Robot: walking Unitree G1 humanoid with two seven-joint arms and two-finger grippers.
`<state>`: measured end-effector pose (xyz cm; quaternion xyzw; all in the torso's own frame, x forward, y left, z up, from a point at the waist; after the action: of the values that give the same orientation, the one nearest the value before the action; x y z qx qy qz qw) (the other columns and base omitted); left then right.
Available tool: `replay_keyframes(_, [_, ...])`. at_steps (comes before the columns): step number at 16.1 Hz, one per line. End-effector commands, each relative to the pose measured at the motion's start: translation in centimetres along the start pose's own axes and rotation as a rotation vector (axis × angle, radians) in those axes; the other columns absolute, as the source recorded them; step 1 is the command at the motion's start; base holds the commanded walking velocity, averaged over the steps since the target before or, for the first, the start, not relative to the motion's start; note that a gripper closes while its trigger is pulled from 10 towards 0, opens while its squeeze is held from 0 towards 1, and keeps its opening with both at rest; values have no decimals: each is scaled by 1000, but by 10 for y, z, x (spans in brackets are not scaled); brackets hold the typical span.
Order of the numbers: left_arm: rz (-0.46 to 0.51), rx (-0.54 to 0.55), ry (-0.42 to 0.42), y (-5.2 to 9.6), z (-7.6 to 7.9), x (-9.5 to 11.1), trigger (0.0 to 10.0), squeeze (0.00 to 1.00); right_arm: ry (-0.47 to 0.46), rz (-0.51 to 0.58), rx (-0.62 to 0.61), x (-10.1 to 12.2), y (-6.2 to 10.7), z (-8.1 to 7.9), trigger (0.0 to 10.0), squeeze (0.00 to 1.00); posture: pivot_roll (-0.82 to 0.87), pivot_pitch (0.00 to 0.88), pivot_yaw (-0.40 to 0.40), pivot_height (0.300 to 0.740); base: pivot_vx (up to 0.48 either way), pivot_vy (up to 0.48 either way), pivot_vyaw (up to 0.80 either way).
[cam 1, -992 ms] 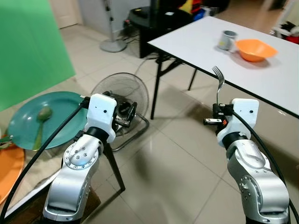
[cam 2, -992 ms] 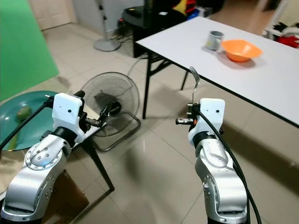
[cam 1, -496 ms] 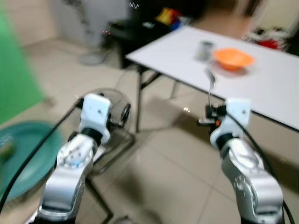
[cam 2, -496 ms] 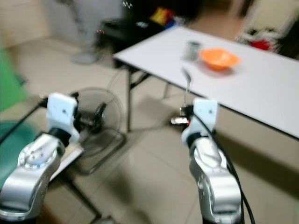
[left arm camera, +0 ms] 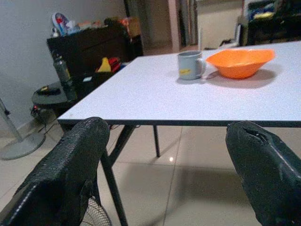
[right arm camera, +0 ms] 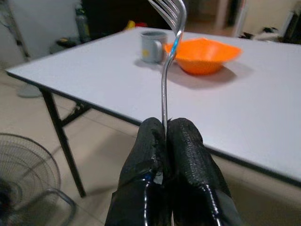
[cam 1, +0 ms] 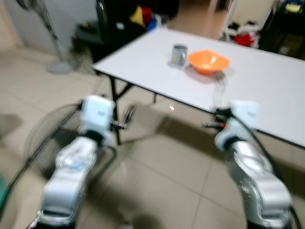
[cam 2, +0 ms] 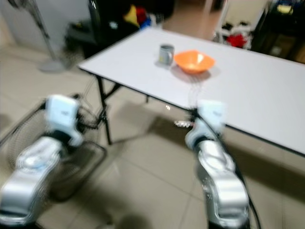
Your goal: Setting the table
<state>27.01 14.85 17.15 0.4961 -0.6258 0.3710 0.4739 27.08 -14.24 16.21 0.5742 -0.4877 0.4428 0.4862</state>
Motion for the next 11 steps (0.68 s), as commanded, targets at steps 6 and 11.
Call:
replay_keyframes(6, [17, -16, 12, -2, 5, 4, 10000, 0, 7, 1, -24, 1, 1, 8, 10000, 0, 108, 0, -10, 740, 377, 0, 0])
replay_keyframes(11, [17, -21, 13, -3, 6, 4, 10000, 0, 1, -1, -22, 1, 1, 8, 10000, 0, 108, 0, -6, 740, 365, 0, 0])
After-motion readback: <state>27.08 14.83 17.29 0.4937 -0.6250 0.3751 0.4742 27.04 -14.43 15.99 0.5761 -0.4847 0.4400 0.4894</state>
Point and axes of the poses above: a point about 5 cm out from each wrist's last joint towards the gripper, its own y axis pointing back from the gripper into the wrist, its own x axis along the axis of the wrist's last joint, z = x × y, the point moved 1 cm from there along -y, pointing out of the wrist towards the gripper, and after that the axes turned 5 degrees about -y, right-handed, at the moved point
